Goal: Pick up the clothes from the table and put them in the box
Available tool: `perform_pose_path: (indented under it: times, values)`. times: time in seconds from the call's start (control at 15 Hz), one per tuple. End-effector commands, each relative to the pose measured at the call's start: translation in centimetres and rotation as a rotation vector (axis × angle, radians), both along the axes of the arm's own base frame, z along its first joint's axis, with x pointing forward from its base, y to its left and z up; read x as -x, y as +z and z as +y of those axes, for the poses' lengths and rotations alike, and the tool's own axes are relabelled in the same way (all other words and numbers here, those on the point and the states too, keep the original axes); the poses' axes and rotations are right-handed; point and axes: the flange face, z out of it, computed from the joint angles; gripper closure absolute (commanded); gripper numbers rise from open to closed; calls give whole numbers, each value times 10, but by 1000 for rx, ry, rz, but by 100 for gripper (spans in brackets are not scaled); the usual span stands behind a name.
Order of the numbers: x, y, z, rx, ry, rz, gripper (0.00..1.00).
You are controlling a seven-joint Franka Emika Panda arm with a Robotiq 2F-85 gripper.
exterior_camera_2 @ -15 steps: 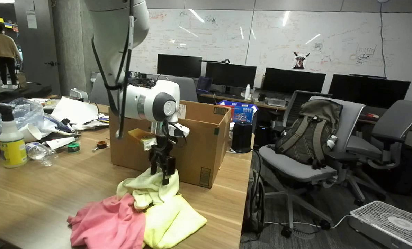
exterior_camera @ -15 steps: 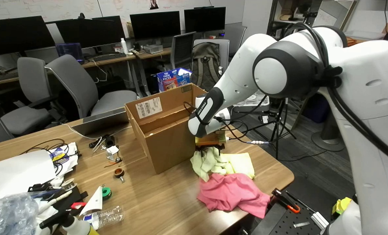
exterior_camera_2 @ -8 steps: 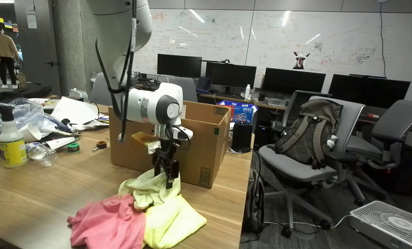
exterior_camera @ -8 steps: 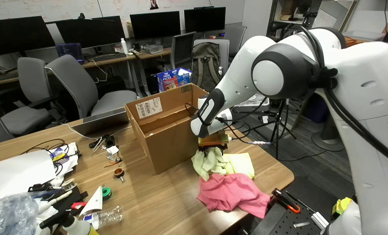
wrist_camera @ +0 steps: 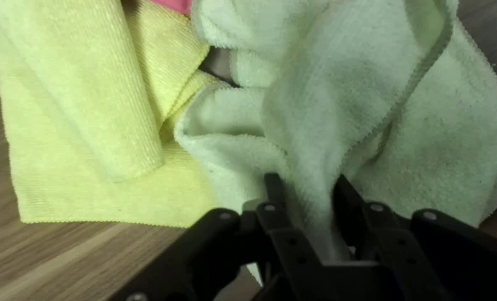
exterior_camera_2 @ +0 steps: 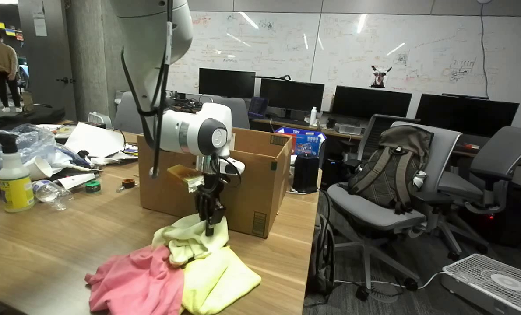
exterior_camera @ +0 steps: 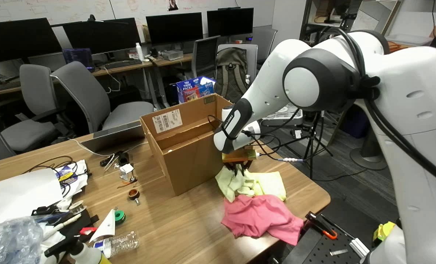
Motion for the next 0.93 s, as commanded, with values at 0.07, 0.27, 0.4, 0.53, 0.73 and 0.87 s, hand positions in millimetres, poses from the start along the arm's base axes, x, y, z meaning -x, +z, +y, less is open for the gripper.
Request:
perform_pose_path:
  times: [0.07,0.27,0.4,0.53,0.73,0.87]
  values:
    - [-8,22,2,-3,-8,-35,100]
    - [-9,34,5,-12,-12,-51,100]
    - [-10,44,8,-20,-20,-67,99]
    - [-10,57,11,-28,-25,-86,99]
    - [-5,86,20,-47,-33,-119,99]
    - [-2,115,34,-69,-39,-157,99]
